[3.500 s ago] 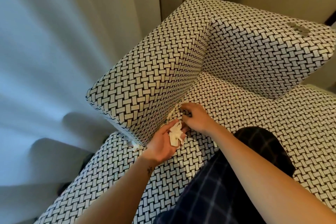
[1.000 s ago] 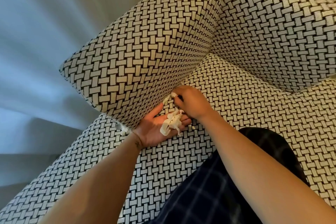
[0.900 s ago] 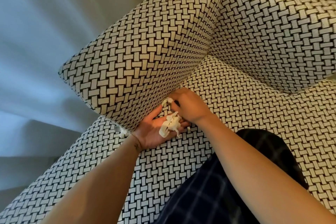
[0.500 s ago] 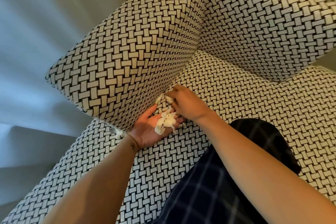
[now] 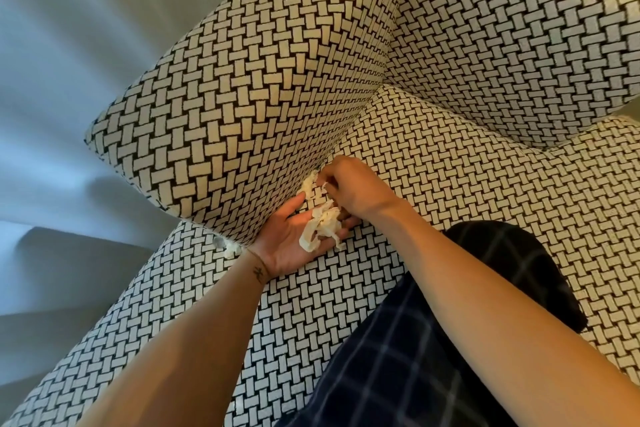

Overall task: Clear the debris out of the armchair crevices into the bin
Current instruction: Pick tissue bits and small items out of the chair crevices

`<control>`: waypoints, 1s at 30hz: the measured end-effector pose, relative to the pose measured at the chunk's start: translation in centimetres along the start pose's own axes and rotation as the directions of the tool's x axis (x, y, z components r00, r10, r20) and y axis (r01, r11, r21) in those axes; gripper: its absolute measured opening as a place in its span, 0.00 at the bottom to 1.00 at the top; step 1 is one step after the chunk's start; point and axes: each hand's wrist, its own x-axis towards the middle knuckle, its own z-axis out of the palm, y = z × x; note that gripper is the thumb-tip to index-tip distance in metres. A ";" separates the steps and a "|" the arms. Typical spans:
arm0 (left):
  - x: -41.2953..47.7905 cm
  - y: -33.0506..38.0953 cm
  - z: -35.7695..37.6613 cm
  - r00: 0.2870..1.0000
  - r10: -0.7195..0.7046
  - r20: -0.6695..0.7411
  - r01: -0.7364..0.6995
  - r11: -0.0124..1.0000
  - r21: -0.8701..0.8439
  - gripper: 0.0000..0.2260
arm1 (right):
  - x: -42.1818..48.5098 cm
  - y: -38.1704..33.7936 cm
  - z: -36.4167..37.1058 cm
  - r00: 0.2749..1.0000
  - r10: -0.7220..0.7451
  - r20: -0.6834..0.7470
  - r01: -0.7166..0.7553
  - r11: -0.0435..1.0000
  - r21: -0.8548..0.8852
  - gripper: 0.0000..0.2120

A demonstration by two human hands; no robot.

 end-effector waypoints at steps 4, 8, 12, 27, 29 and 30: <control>-0.1 -0.1 -0.1 0.999 -0.012 -0.030 0.013 0.999 0.039 0.28 | -0.6 0.5 0.0 0.998 0.066 0.006 -0.066 0.986 0.151 0.09; -0.1 -0.2 -0.2 0.998 -0.007 -0.058 0.011 0.998 0.067 0.28 | -0.8 1.4 -0.6 0.993 0.115 -0.025 -0.103 0.952 0.287 0.09; 0.0 -0.1 -0.2 0.998 -0.003 -0.067 0.010 0.993 0.114 0.29 | -0.7 1.9 -0.8 0.991 0.133 -0.021 -0.122 0.954 0.275 0.11; 0.1 -0.2 0.0 1.000 0.011 0.014 -0.012 0.993 0.117 0.31 | -1.4 4.0 -1.6 0.997 -0.022 0.069 0.015 0.995 0.095 0.13; -0.2 -0.2 0.5 1.000 0.019 0.023 -0.021 0.995 0.097 0.31 | -1.3 3.6 -1.2 0.999 -0.047 0.016 0.046 0.997 0.060 0.06; -0.3 -0.3 0.8 1.000 0.025 0.001 -0.025 0.996 0.084 0.31 | -1.1 3.3 -1.0 0.999 -0.048 -0.007 0.049 0.997 0.057 0.04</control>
